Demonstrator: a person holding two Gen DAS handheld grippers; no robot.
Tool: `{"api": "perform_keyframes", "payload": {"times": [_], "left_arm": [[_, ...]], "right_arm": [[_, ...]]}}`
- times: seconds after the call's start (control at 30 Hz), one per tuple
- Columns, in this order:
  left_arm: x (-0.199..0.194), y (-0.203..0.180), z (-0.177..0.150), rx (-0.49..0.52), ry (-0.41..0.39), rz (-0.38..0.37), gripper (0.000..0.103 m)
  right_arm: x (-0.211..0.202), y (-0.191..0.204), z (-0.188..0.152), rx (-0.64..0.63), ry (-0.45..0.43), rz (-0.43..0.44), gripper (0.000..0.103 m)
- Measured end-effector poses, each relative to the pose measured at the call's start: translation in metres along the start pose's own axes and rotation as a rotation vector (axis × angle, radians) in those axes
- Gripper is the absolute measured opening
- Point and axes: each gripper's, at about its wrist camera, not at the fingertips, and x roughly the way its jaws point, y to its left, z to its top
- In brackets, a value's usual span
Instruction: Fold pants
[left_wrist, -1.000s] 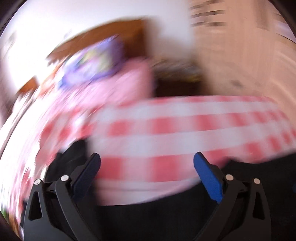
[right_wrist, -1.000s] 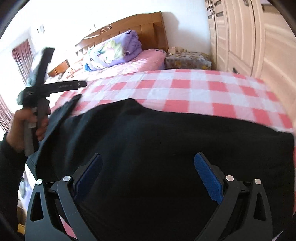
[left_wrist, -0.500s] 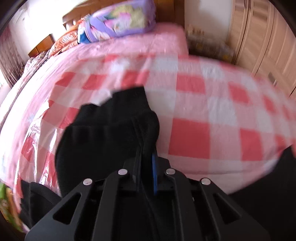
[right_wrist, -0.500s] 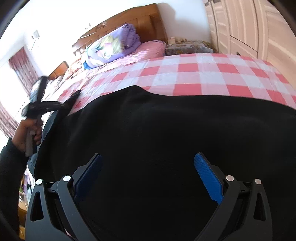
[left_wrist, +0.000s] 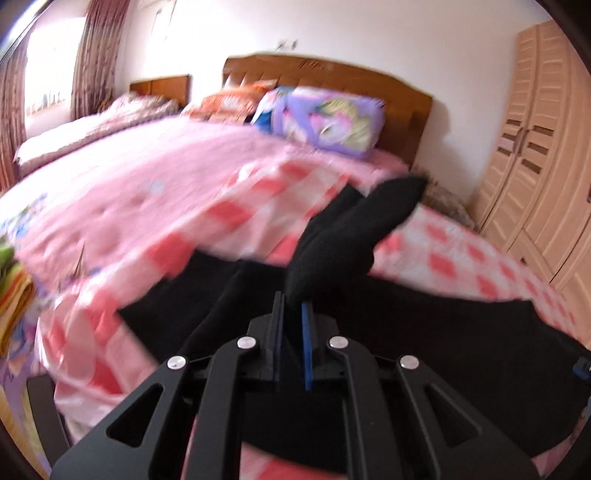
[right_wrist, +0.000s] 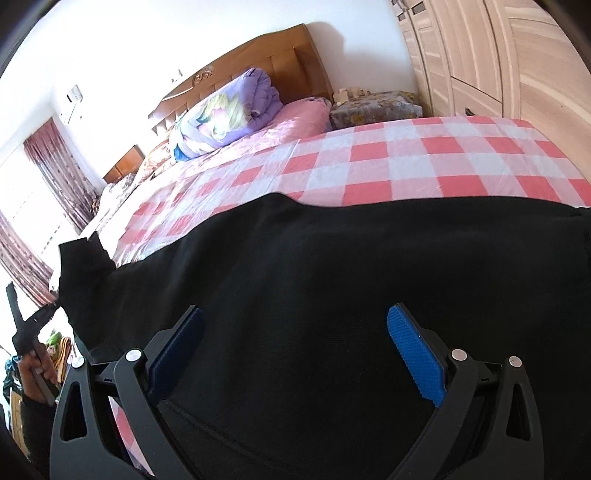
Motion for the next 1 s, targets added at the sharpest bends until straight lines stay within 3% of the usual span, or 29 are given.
{"api": "perform_keyframes", "payload": {"times": [0.13,0.3,0.37,0.43,0.53,0.6,0.73,0.87,1.0], "left_arm": [[0.013,0.047,-0.026,-0.167,0.042,-0.025,0.008],[0.019,0.075,-0.049,-0.284,0.036,-0.081,0.009],[0.017,0.081,-0.051,-0.318,0.027,-0.138,0.016],[0.015,0.083,-0.048,-0.336,0.018,-0.210,0.042],[0.014,0.079,-0.043,-0.348,0.008,-0.236,0.051],[0.019,0.075,-0.037,-0.344,0.023,-0.241,0.051],[0.030,0.072,-0.035,-0.362,0.044,-0.230,0.051],[0.029,0.071,-0.032,-0.366,0.034,-0.238,0.050],[0.038,0.070,-0.035,-0.361,0.077,-0.222,0.049]], "right_arm": [[0.002,0.015,-0.008,-0.041,0.024,0.004,0.096],[0.009,0.028,-0.014,-0.070,0.056,-0.011,0.096],[0.013,0.045,-0.018,-0.102,0.069,0.007,0.096],[0.016,0.071,-0.025,-0.180,0.071,0.059,0.096],[0.019,0.130,-0.045,-0.405,0.072,0.134,0.096],[0.022,0.167,-0.062,-0.559,0.071,0.179,0.096],[0.030,0.218,-0.084,-0.739,0.084,0.287,0.092],[0.048,0.251,-0.089,-0.808,0.125,0.347,0.081],[0.070,0.273,-0.099,-0.856,0.196,0.355,0.066]]}}
